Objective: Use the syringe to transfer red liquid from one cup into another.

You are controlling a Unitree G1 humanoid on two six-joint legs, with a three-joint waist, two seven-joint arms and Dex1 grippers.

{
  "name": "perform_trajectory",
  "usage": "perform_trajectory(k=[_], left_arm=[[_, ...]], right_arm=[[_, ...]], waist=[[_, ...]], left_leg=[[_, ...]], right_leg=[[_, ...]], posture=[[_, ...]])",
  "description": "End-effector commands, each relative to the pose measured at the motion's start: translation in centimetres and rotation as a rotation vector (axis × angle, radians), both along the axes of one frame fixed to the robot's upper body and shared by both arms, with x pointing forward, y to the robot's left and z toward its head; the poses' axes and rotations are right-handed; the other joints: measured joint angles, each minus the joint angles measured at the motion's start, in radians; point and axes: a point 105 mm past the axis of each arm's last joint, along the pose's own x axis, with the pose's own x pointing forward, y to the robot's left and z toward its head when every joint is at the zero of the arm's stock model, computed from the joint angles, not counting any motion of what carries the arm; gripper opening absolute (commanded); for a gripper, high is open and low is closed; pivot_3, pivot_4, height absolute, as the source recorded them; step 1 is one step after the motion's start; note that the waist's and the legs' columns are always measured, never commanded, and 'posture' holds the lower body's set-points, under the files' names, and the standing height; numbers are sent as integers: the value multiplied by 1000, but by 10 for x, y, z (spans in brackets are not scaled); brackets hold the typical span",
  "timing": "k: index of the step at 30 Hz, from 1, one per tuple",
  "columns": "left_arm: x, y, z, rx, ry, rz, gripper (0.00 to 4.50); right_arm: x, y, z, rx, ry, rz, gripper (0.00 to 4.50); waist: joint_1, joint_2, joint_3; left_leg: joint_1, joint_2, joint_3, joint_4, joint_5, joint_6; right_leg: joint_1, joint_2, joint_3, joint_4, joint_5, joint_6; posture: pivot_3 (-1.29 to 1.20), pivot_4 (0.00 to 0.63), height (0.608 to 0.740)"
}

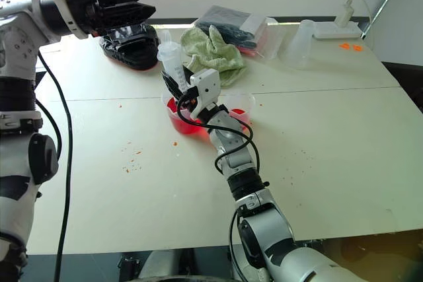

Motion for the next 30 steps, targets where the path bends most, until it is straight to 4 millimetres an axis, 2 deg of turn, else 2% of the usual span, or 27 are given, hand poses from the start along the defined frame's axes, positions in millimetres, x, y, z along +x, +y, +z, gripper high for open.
perform_trajectory(k=[1,8,13,17,23,30], left_arm=[[-8,4,10,3,-46,5,3164],[-6,11,-1,40,-21,25,3164],[0,18,-17,97,1,42,3164],[3,16,-24,85,57,-33,3164],[21,15,-25,33,106,-43,3164],[31,6,-39,61,158,-81,3164]], right_arm=[[-3,5,14,22,-49,13,1380],[-3,4,12,16,-52,9,1380],[-5,5,14,15,-65,16,1380],[-8,5,17,12,-80,31,1380],[-11,7,17,-1,-93,46,1380],[-13,9,19,-9,-109,53,1380]], waist=[[0,0,0],[0,0,0],[1,0,0],[1,0,0],[2,0,0],[0,0,0]], left_leg=[[0,0,0,0,0,0],[1,0,0,0,0,0],[3,0,0,0,0,0],[3,0,0,0,0,0],[3,0,0,0,0,0],[3,0,0,0,0,0]], right_leg=[[0,0,0,0,0,0],[1,0,0,0,0,0],[2,0,0,0,0,0],[2,0,0,0,0,0],[3,0,-1,0,0,0],[2,0,-1,0,0,0]], posture=[[0,150,711],[0,150,711],[0,150,711],[0,150,711],[0,150,711],[0,150,711]])
